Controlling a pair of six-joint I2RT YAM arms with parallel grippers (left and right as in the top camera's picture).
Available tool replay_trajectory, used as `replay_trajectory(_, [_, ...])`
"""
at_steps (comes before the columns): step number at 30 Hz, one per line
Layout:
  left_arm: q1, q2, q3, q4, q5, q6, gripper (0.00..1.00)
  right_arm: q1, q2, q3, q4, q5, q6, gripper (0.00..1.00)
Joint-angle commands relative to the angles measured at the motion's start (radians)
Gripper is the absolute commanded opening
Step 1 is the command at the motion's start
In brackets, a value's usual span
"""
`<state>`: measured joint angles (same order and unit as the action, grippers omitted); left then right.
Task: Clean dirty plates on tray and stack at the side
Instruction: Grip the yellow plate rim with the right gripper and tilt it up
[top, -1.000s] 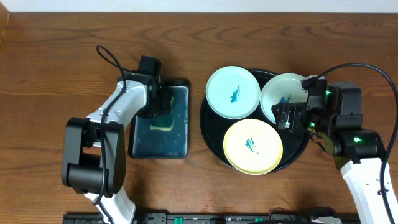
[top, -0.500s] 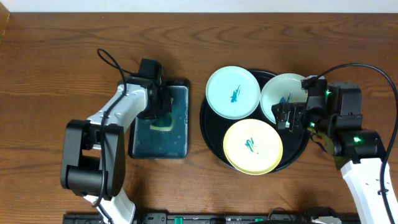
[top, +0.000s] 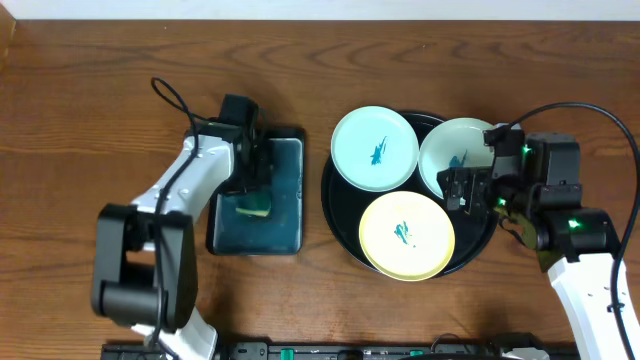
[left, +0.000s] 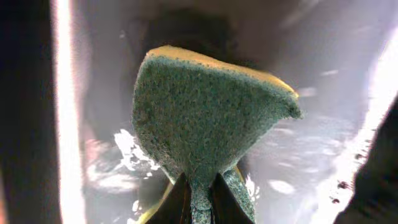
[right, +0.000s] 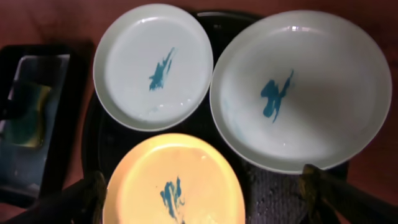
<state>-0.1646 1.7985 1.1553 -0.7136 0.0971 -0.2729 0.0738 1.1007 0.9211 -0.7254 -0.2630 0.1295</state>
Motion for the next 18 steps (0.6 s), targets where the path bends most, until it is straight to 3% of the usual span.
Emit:
replay_trajectory(1, [0.004,-0.126,0.018,-0.017,-0.027,0.009,0.08,0.003,0.041,0.017,-0.034,-0.011,0.012,0.91])
replay_trajectory(3, [0.002,-0.160,0.018,-0.031,-0.027,0.008,0.08,0.010,0.070,0.017,-0.051,-0.011,0.012,0.86])
replay_trajectory(9, [0.001,-0.170,0.006,-0.048,0.009,0.005,0.07,0.026,0.205,0.017,-0.084,-0.011,0.012,0.60])
replay_trajectory(18, [0.001,-0.154,-0.048,-0.048,0.026,0.001,0.08,0.026,0.315,0.017,-0.116,-0.010,0.012,0.53])
